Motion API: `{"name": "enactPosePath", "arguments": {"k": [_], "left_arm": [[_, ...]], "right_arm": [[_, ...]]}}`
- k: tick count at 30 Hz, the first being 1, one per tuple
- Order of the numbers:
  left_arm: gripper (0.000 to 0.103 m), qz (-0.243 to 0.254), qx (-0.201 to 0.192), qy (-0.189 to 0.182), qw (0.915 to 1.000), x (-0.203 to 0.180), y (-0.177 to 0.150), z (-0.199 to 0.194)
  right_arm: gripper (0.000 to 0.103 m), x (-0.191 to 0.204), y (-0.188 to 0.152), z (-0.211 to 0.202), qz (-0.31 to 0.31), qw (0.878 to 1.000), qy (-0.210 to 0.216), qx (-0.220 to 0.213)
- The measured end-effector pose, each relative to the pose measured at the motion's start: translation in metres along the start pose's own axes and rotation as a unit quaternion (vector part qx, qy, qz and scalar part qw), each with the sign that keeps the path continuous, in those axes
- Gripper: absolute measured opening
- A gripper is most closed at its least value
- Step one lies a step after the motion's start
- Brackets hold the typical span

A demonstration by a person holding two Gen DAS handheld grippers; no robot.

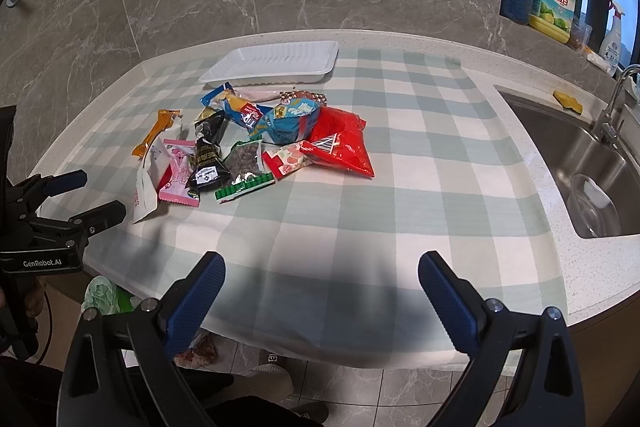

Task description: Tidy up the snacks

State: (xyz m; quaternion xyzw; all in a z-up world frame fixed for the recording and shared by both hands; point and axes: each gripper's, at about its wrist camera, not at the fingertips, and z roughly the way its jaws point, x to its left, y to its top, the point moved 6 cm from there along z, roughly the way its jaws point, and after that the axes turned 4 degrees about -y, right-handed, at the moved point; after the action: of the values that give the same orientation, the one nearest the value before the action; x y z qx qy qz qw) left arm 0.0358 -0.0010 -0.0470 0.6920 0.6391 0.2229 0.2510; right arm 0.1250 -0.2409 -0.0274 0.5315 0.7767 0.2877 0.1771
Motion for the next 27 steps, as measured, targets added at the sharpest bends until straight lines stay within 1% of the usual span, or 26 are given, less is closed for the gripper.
{"name": "enactPosePath", "arguments": {"k": [27], "left_arm": [[0.102,-0.002,0.001,-0.001,1.0000,0.0008,-0.0016,0.0004]], "right_arm": [[0.099,-0.0003,0.0024,0.0025,-0.001,1.000,0.001,0.001]]}}
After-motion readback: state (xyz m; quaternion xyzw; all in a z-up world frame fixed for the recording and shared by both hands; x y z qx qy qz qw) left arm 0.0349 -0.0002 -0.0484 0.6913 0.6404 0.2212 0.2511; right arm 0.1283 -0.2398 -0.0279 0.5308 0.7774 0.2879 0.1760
